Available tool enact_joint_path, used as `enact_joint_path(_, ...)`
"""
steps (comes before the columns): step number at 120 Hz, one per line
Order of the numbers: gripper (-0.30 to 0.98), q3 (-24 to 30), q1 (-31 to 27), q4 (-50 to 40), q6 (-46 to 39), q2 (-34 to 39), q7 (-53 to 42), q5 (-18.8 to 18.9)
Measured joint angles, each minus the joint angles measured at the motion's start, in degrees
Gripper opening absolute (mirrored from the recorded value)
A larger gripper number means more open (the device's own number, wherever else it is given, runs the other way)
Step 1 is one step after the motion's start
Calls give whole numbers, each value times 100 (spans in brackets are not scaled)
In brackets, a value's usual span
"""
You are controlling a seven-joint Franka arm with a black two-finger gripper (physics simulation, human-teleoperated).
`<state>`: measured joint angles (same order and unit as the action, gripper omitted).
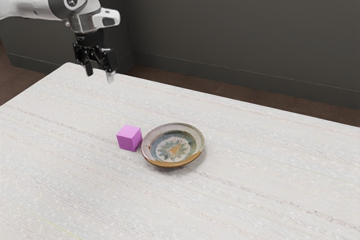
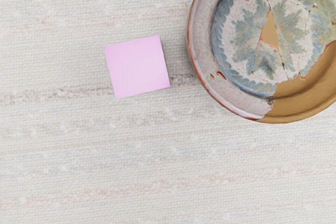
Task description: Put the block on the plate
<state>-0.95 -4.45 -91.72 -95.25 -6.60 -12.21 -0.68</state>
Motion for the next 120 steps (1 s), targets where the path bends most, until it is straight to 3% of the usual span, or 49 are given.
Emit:
enact_joint_path(24,69,-630,592,-717,-471,-61,-137,-47)
enact_joint_path(60,69,-694,701,-1259,-1649,-787,202,-364)
enact_joint_path(88,69,-832,684,-1597,-2885,-1394,727,-393)
enact_joint_path(120,69,-903,882,-1556,-3580,-1711,1543,112)
